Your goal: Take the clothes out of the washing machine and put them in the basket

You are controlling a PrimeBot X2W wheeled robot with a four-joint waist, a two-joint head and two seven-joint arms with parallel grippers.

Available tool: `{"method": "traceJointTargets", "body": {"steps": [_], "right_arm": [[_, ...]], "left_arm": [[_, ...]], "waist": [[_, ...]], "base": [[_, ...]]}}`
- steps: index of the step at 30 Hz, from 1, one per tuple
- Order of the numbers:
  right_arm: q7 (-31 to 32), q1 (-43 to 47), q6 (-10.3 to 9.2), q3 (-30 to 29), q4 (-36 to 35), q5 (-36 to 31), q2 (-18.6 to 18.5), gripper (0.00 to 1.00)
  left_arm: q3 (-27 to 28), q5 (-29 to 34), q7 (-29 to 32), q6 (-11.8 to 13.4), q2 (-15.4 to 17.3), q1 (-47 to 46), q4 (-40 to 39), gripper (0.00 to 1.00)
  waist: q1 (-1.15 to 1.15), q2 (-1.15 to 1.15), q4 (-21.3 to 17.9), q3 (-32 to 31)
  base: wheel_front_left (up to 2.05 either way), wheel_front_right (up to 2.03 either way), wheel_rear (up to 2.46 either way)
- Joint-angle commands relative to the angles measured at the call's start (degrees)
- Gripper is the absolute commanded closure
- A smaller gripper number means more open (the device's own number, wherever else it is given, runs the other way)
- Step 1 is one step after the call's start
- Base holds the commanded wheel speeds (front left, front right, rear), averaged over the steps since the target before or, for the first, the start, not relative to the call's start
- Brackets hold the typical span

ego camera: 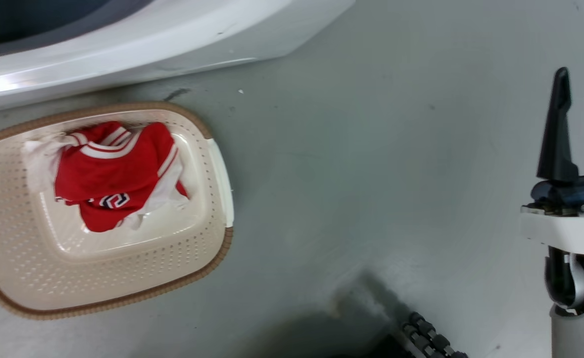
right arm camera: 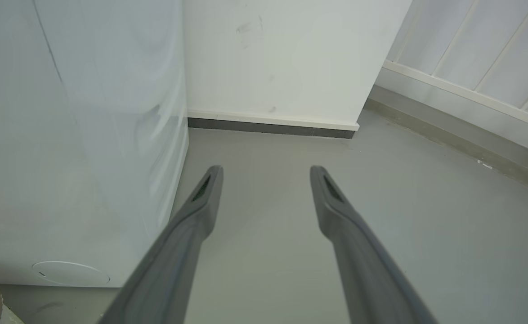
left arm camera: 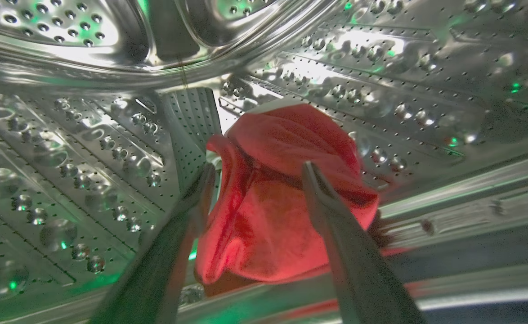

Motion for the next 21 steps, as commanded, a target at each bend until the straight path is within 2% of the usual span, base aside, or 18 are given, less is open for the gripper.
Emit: {"method": "traceJointTargets", "body": {"steps": [1,4,10,20,21], "right_arm": [[-0.1,-0.3,-0.06,0.9,-0.3,0.3,0.1,0.0],[-0.1,-0.2,-0.07,2.5,-0.5,0.8,0.1,0.0],[-0.1,0.0,-0.06,3.9,-0.4,2.8,0.1,0.0],[-0.1,0.4,-0.06,4.7,-0.9,4.0,0.1,0.0],[-0.1,0.4,-0.07,4.7,-1.0,4.1,0.1,0.0]], "left_arm": [[-0.5,-0.2,1.6,0.0,0.5,-2.0,1.1,0.0],[-1.3,0.0,5.1,0.0,1.3,-5.4,3.9,0.0],[-4.1,1.2,10.5,0.5,0.1,-9.8,8.8,0.0],[-8.7,2.8,13.0,0.0,-0.2,-10.8,14.0,0.0],[-9.1,2.7,13.0,0.0,-0.3,-10.7,14.4,0.56]], "waist": [[-0.01,0.0,-2.4,2.1],[-0.01,0.0,-3.9,3.4],[-0.01,0.0,-5.2,5.7],[-0.01,0.0,-5.7,6.8],[-0.01,0.0,-5.7,6.9]], "base": [[0.0,0.0,0.0],[0.0,0.0,0.0],[0.0,0.0,0.0],[0.0,0.0,0.0],[0.0,0.0,0.0]]}}
